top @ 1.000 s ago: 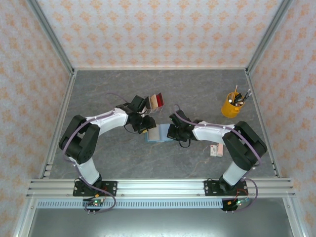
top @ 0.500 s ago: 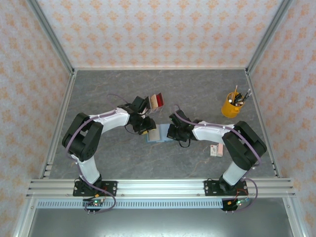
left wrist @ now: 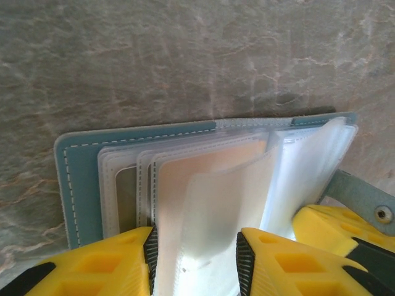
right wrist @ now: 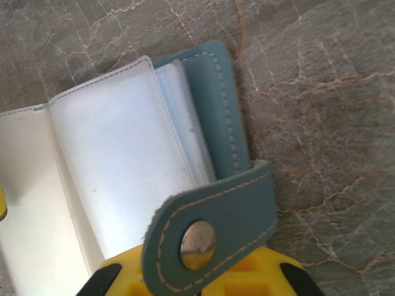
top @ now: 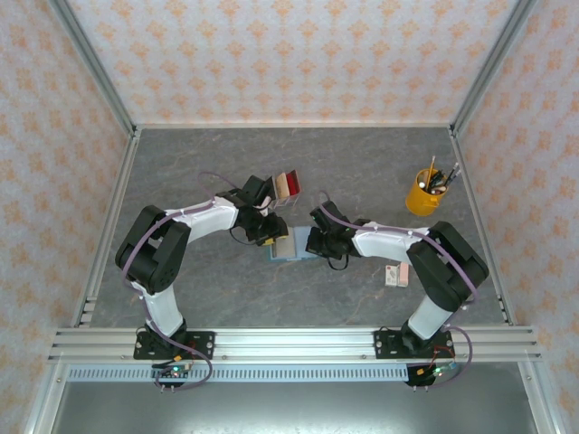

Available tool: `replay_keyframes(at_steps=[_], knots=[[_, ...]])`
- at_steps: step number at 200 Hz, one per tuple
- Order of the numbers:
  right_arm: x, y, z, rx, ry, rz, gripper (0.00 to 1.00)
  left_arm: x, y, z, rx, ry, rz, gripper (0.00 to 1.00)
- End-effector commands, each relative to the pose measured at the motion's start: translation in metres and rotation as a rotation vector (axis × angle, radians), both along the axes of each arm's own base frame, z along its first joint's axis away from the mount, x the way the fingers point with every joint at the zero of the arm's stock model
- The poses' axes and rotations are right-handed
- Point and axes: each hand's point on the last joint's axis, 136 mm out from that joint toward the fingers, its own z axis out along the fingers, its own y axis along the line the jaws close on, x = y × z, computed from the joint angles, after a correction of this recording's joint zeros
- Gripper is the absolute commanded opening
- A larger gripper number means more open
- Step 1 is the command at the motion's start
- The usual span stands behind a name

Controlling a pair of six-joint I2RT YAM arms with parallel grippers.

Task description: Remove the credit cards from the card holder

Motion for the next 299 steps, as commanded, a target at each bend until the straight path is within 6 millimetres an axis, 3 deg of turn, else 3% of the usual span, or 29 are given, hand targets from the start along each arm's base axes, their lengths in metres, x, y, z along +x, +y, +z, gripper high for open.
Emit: replay_keyframes(at_steps=[1,70,199,268,299], knots=[[-0.010,-0.013,-0.020,-0.081,0.055,-0.012,0.09,0.000,-0.031,0.020,-0.154,-0.035,-0.077,0.41],[-0.009,-0.012,-0.018,-0.076,0.049,-0.011,0.09,0.001,-0.046,0.038,-0.228,-0.073,-0.106,0.41],[-0.009,-0.014,-0.018,-0.080,0.046,-0.017,0.08,-0.005,-0.058,0.046,-0.259,-0.081,-0.142,0.38],[-0.001,-0.014,0.011,-0.032,-0.059,-0.022,0.08,0.001,-0.078,0.049,-0.294,-0.087,-0.137,0.37],[-0.002,-0.023,0.025,-0.014,-0.113,-0.057,0.08,0.008,-0.086,0.048,-0.309,-0.089,-0.121,0.37]])
